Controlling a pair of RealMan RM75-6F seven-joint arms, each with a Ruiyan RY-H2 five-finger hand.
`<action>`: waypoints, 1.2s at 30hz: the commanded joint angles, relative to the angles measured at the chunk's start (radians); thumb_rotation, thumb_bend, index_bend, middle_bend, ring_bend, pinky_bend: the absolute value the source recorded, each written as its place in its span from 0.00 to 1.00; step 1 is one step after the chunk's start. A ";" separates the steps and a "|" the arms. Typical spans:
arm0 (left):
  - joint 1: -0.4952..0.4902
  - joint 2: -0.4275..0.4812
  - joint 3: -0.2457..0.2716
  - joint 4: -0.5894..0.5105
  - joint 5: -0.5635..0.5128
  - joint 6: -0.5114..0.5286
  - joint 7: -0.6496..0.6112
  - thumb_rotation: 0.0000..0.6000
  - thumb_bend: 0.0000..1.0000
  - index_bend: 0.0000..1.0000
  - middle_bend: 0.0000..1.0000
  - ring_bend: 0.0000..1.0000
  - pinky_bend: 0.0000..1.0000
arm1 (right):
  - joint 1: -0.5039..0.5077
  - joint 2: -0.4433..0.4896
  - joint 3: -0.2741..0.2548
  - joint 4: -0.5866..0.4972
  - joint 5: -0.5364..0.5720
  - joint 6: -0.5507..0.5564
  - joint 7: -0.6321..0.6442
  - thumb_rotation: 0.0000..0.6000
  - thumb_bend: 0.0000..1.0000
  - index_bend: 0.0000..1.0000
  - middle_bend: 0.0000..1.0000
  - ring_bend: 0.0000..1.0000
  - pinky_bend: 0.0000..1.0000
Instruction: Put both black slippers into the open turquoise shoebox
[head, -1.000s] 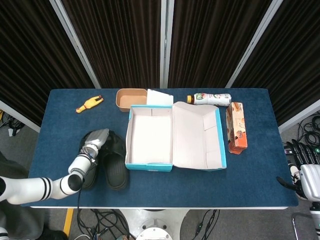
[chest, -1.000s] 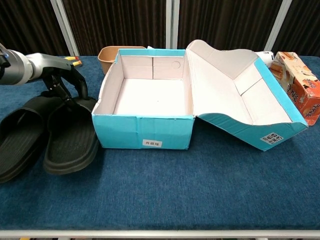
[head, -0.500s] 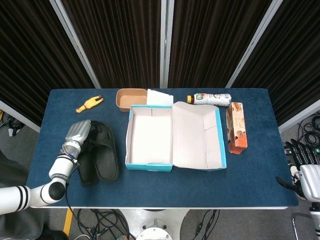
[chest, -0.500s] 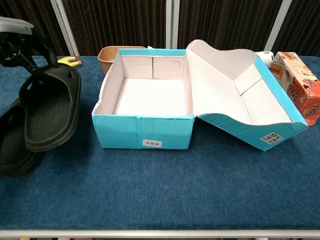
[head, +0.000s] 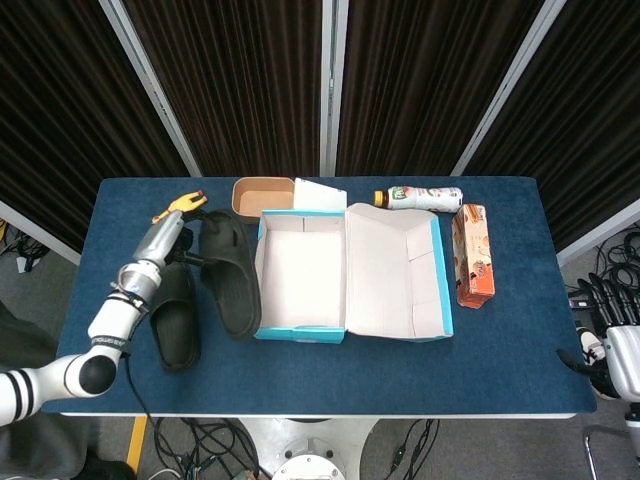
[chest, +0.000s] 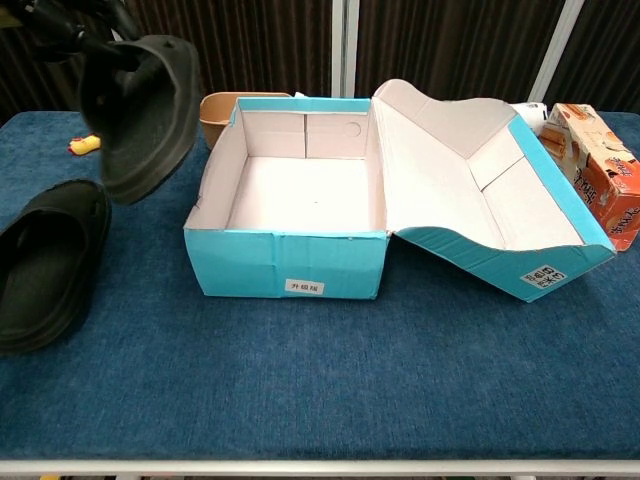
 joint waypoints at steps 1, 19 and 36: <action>-0.021 -0.100 -0.068 0.115 0.123 -0.089 -0.120 1.00 0.00 0.46 0.45 0.80 0.85 | -0.001 0.018 0.008 -0.016 0.004 0.010 -0.016 1.00 0.03 0.00 0.04 0.00 0.00; -0.193 -0.516 -0.135 0.607 0.377 -0.130 -0.363 1.00 0.00 0.46 0.45 0.78 0.82 | -0.016 0.069 0.014 -0.099 0.034 0.013 -0.079 1.00 0.03 0.00 0.04 0.00 0.00; -0.197 -0.827 -0.055 1.036 0.551 0.056 -0.597 1.00 0.00 0.46 0.46 0.76 0.80 | -0.025 0.069 0.012 -0.110 0.049 0.007 -0.086 1.00 0.03 0.00 0.04 0.00 0.00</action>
